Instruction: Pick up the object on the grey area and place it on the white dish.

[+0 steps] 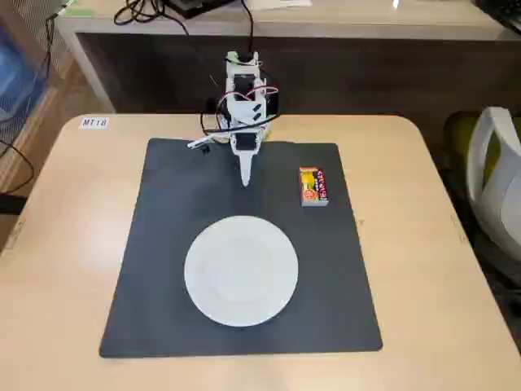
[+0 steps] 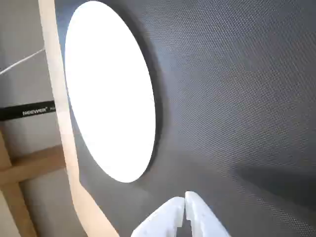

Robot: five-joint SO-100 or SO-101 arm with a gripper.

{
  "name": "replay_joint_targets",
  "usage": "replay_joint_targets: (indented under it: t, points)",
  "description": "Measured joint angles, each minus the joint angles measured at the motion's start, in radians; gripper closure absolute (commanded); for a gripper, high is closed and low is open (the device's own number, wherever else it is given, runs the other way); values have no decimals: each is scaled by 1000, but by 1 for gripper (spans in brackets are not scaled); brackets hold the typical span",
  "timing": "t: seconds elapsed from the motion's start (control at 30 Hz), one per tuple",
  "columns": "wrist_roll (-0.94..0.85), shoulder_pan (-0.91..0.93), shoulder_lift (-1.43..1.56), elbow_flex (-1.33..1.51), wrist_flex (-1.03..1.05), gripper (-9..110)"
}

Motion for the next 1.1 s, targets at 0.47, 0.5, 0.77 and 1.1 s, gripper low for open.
replay_joint_targets:
  t: [0.47, 0.5, 0.77, 1.1]
  points:
    - [-91, -43, -267, -262, -54, 102]
    - [-109, -64, -305, -295, -55, 102]
    - [-314, -270, -834, -699, 31, 102]
    - [-594, -552, -1278, -986, 189, 102]
